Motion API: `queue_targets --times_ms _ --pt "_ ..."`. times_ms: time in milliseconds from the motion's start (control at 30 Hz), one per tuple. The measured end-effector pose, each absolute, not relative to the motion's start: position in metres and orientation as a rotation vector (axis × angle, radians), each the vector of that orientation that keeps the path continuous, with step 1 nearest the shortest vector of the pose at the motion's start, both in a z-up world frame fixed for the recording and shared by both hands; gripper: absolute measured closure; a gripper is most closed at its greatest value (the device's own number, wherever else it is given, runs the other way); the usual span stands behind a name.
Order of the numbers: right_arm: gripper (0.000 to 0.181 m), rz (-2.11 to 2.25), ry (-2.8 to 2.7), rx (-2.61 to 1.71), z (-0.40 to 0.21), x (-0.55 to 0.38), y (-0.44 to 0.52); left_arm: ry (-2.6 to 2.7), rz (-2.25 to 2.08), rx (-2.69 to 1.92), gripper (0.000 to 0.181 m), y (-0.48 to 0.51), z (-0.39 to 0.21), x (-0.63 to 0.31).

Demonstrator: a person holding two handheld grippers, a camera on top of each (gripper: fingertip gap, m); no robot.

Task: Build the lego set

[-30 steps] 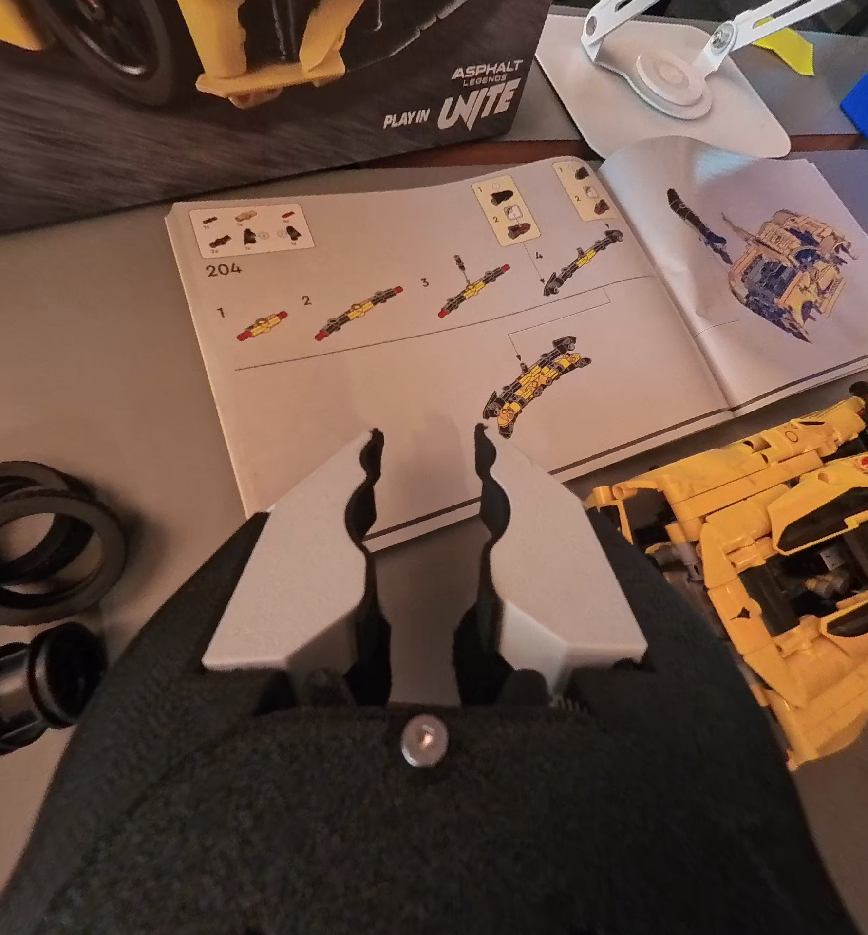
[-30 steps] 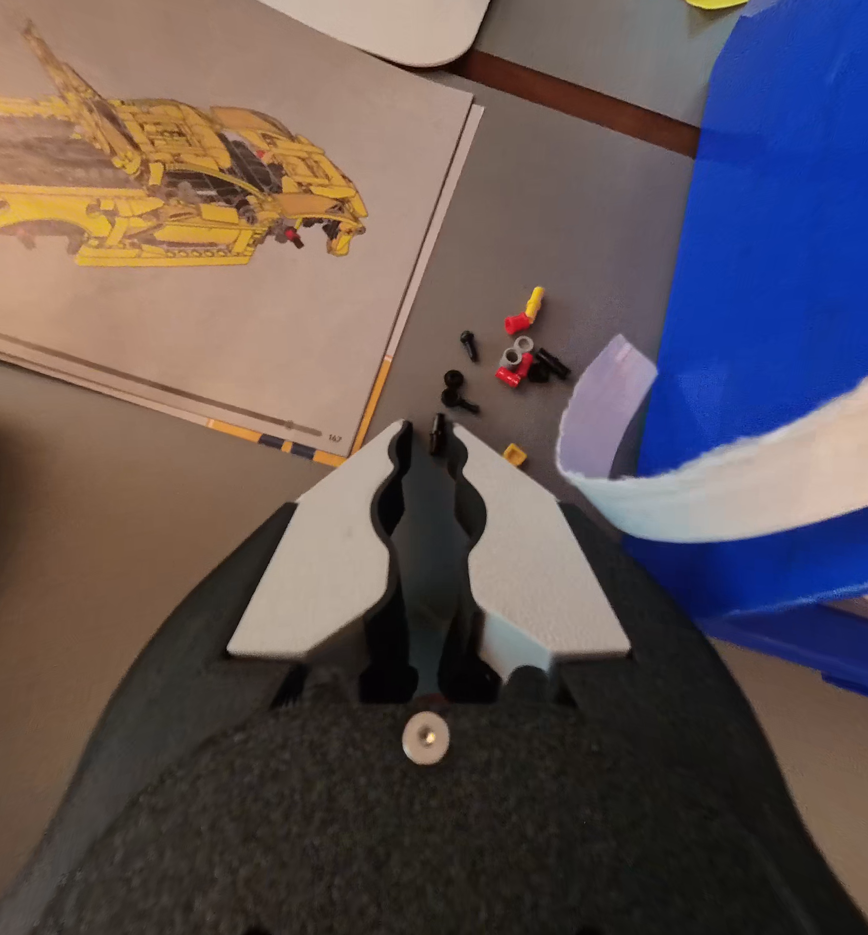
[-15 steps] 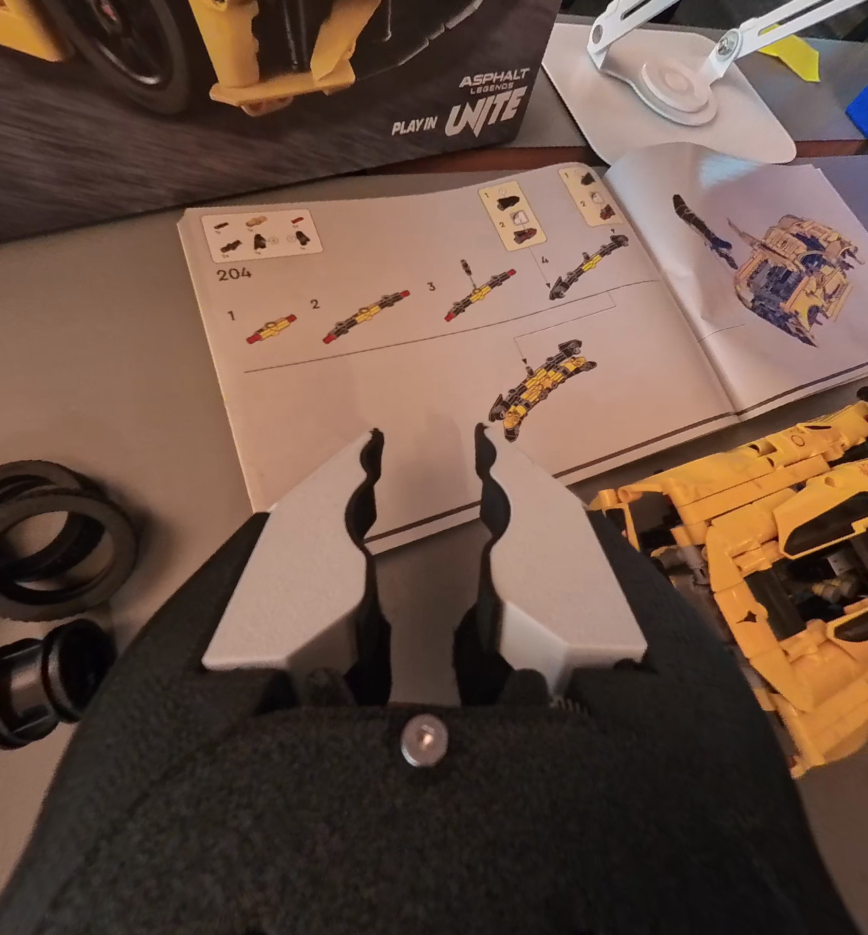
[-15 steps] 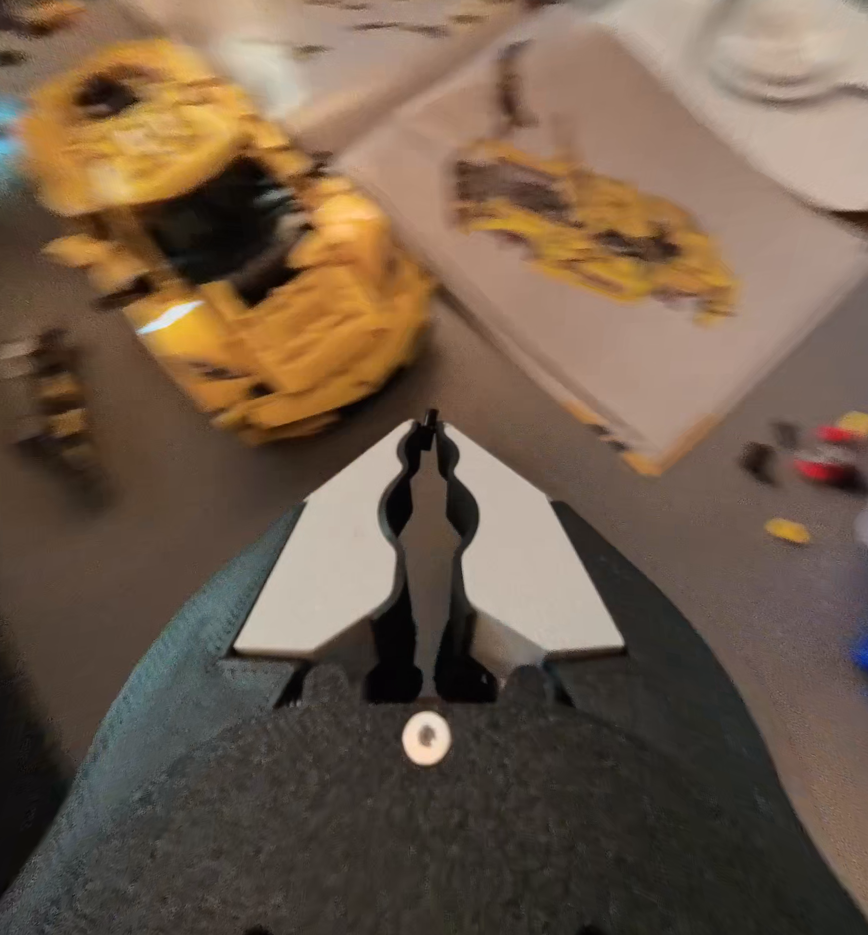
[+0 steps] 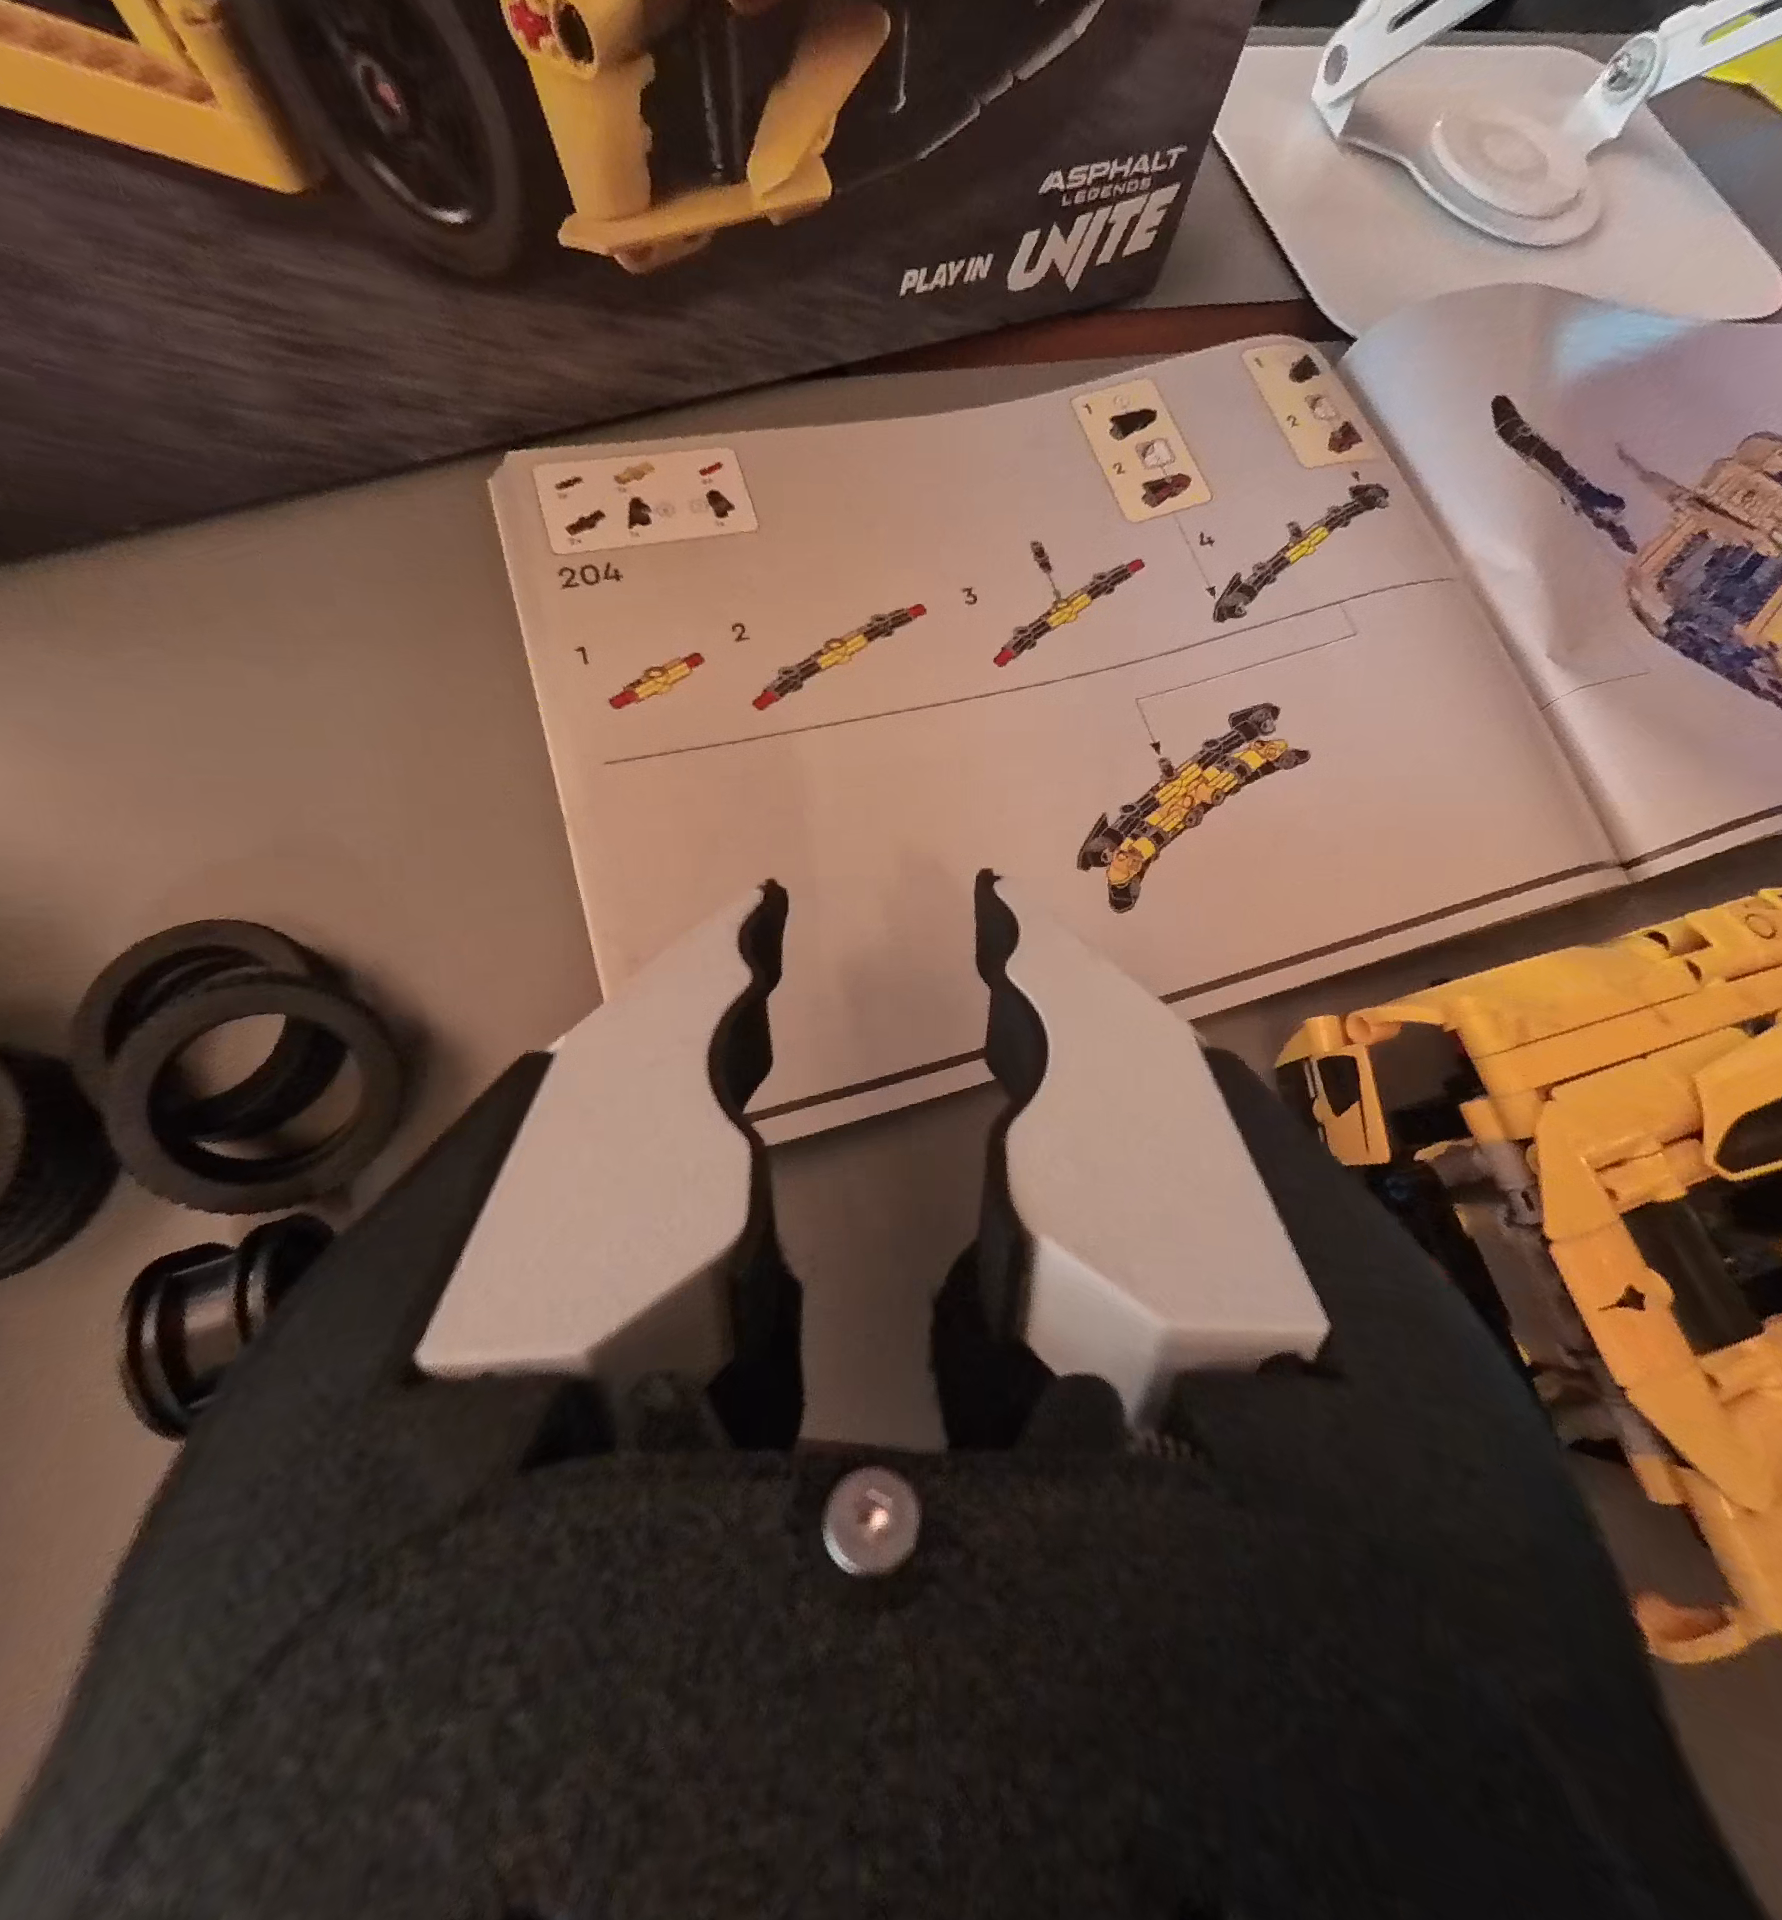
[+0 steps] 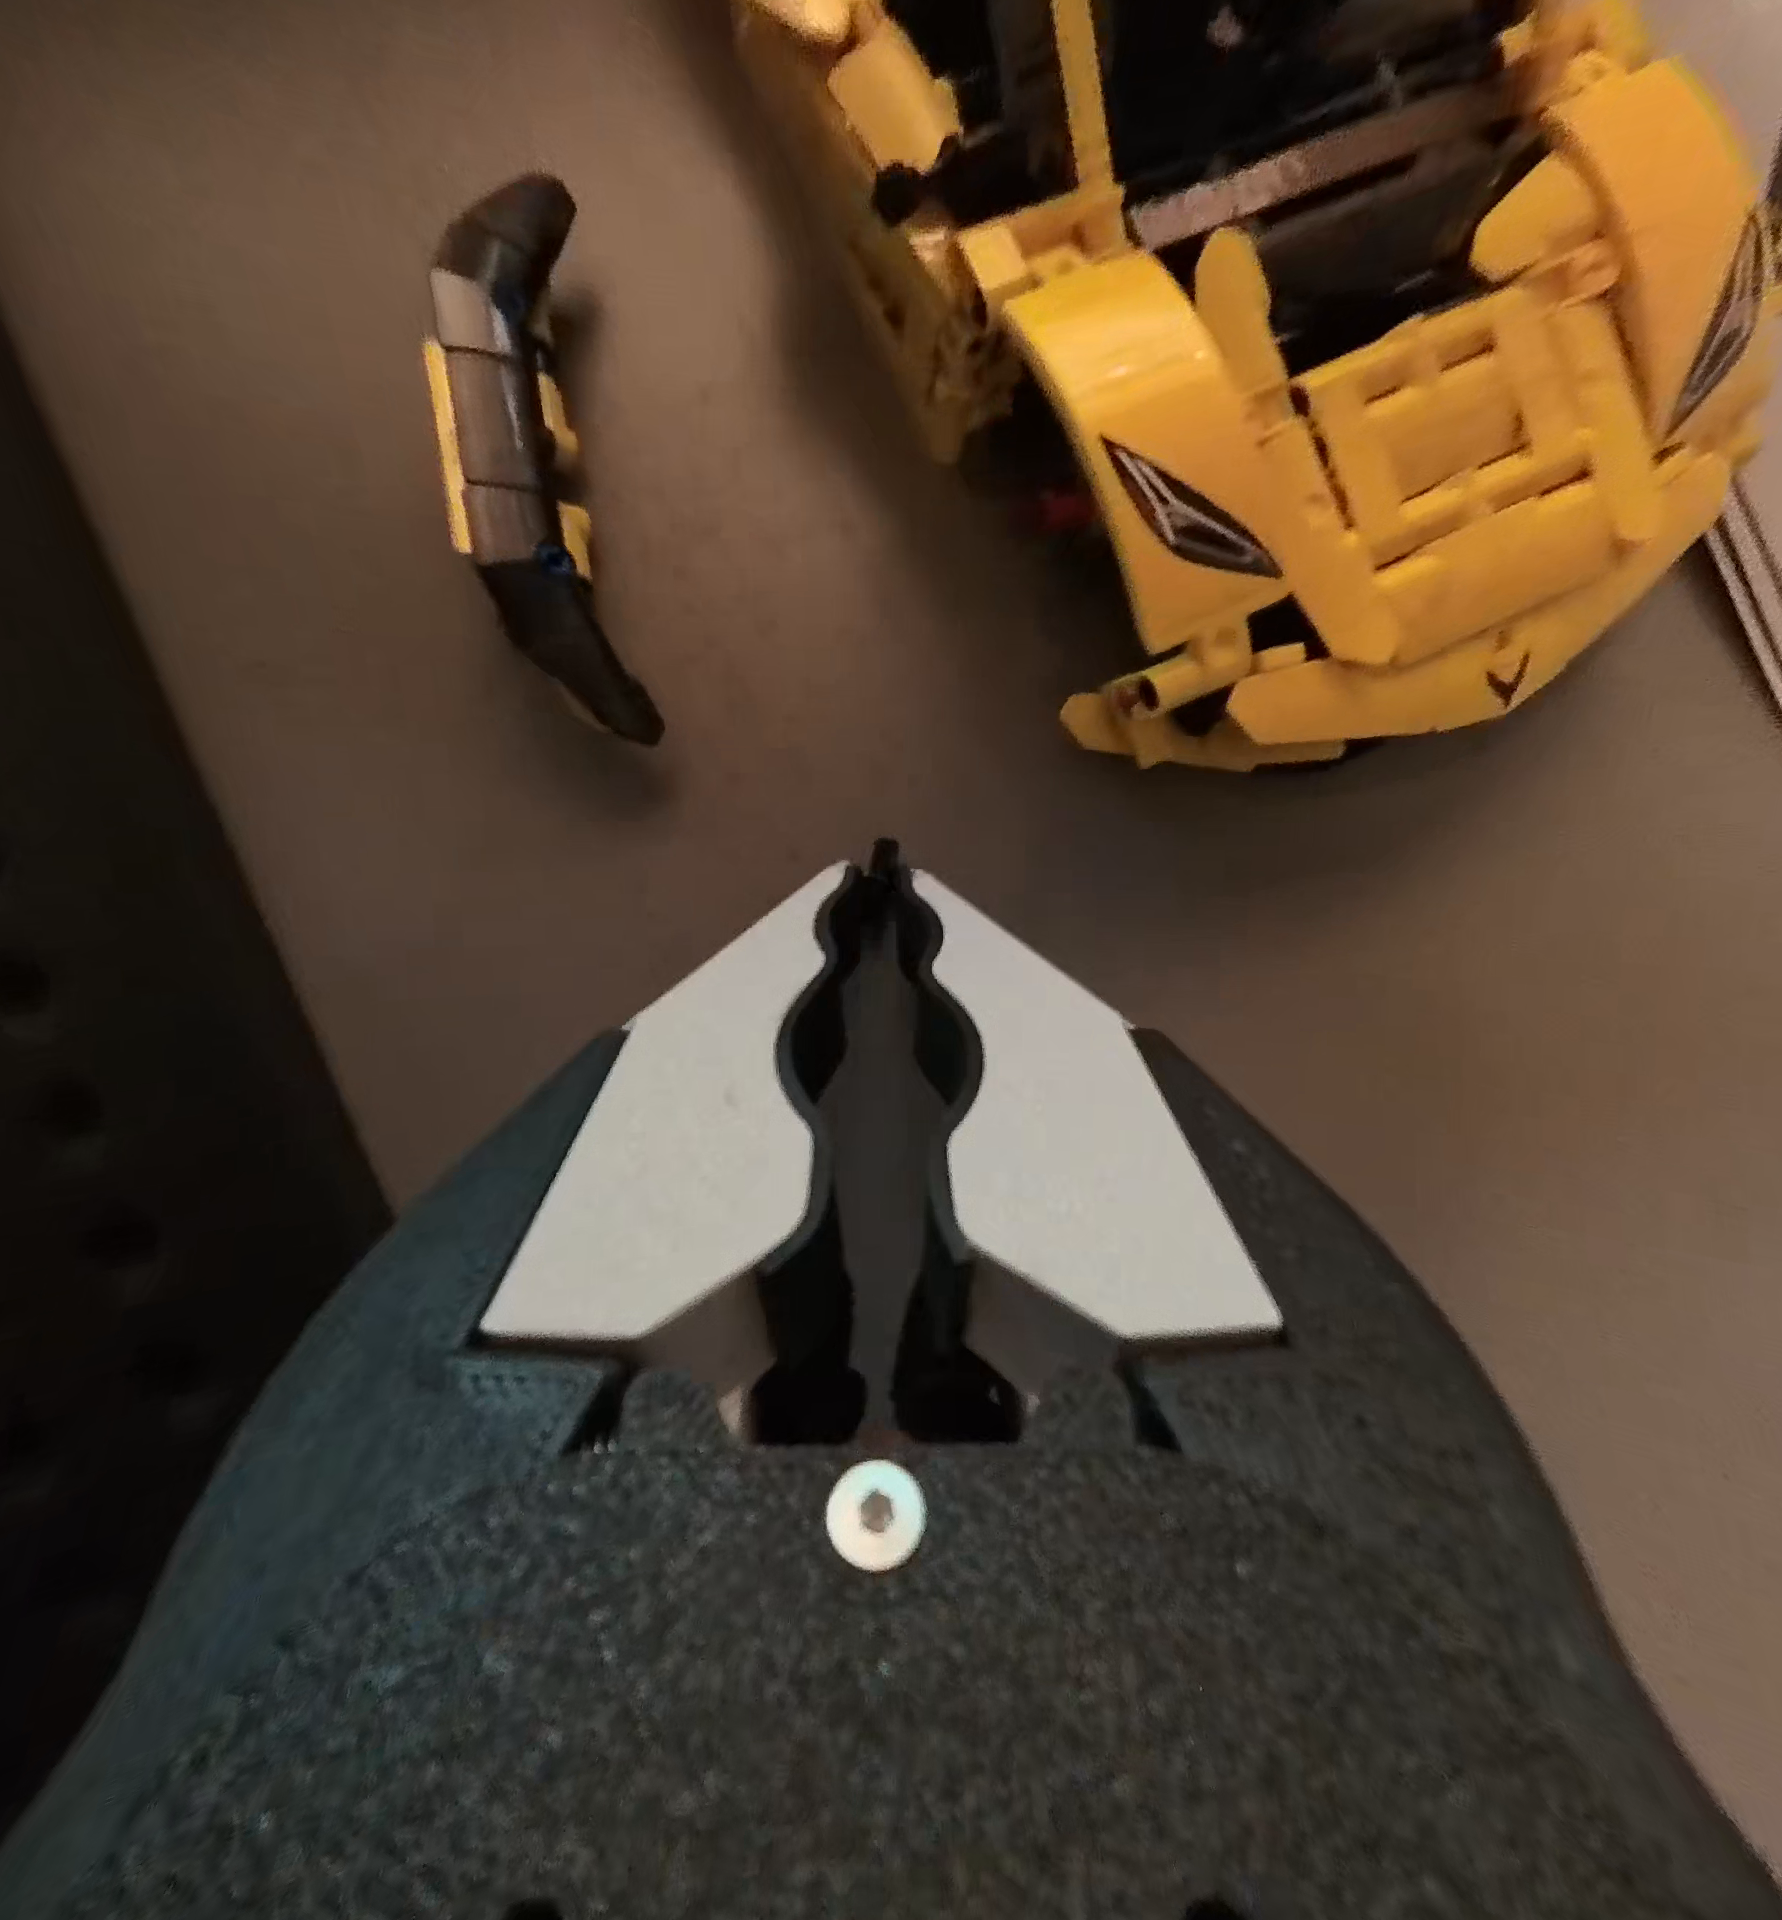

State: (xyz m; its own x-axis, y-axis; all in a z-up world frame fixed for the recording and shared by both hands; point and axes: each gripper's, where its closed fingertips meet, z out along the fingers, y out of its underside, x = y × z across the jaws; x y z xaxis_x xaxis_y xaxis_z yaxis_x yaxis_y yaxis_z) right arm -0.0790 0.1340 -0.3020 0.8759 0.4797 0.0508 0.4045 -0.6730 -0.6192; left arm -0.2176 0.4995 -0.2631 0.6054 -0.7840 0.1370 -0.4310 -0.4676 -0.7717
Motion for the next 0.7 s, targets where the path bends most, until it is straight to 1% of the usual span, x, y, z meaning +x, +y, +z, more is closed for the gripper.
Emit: queue_targets --times_ms 133,200,333,467,567,700 --pt "0.173 0.181 -0.590 -2.383 -0.302 -0.079 0.134 0.946 -0.621 -2.115 0.144 0.502 -0.262 -0.220" --pt "0.158 0.221 -0.530 -2.398 -0.297 -0.079 0.130 0.934 -0.630 -2.108 0.144 0.502 -0.259 -0.221" --pt "0.158 0.168 -0.314 -2.334 -0.270 -0.045 0.104 0.935 -0.616 -2.061 0.144 0.503 -0.251 -0.220" --pt "0.158 -0.022 0.001 -2.388 -0.269 0.022 0.048 0.956 -0.595 -2.059 0.144 0.502 -0.256 -0.218" --pt "0.157 -0.130 0.229 -2.327 -0.265 0.063 0.015 0.952 -0.595 -2.057 0.144 0.503 -0.256 -0.218" --pt "0.154 -0.067 0.331 -2.256 -0.267 0.067 0.006 0.951 -0.579 -2.050 0.144 0.504 -0.256 -0.219"
